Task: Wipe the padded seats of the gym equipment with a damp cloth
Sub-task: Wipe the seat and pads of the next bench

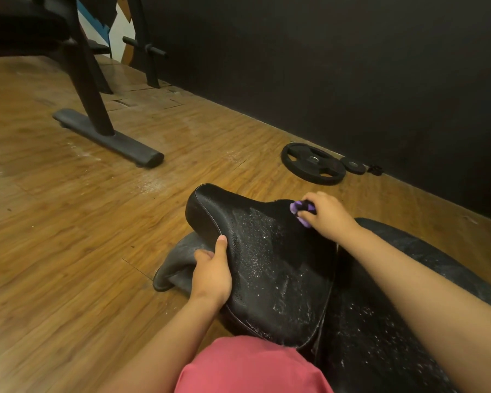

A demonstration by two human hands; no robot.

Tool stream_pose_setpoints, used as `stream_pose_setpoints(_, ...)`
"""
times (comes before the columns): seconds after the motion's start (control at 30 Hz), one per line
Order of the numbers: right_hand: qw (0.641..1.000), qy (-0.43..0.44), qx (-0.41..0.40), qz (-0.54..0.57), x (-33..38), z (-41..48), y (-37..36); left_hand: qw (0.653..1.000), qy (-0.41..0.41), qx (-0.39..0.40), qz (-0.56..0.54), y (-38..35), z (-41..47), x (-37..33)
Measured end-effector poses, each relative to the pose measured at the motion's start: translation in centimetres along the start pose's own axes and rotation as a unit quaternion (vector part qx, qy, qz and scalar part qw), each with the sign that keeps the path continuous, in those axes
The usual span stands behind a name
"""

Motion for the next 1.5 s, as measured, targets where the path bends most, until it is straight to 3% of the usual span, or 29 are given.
stream_pose_setpoints(0.2, 0.997, 0.073, 0.008, 0.017, 5.5, -0.8, -2.1, 1.000, -0.003, 0.001, 0.013, 0.1, -0.3, -0.3)
stream_pose_setpoints(0.43, 0.989, 0.139, 0.020, 0.049, 6.6, -5.9, -2.3, 1.000, -0.011, 0.002, 0.012, 0.1, -0.5, -0.3)
stream_pose_setpoints(0.6, 0.984, 0.141, 0.060, 0.093, 5.2, -4.6, -1.7, 1.000, -0.004, -0.006, 0.012, 0.1, -0.1, 0.1)
stream_pose_setpoints(0.87, 0.999, 0.019, -0.016, 0.048, 1.3, 0.7, -1.1, 1.000, 0.009, -0.011, -0.008, -0.2, 0.6, 0.6)
stream_pose_setpoints(1.2, 0.991, 0.104, -0.028, 0.082, 7.8, -1.3, -2.7, 0.999, -0.002, -0.012, -0.030, -0.2, 0.4, 0.4)
stream_pose_setpoints(1.5, 0.975, 0.183, 0.086, 0.093, 7.3, -4.9, -1.7, 1.000, 0.000, -0.013, -0.027, 0.0, -0.1, 0.3)
Point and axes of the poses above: each hand's wrist, its own z-axis towards the middle knuckle, its own y-axis out of the back of the hand, x = y × z, the point moved 4 cm from there along z, towards the middle knuckle, and after that the axes turned 8 degrees about z, right-handed, at the moved point
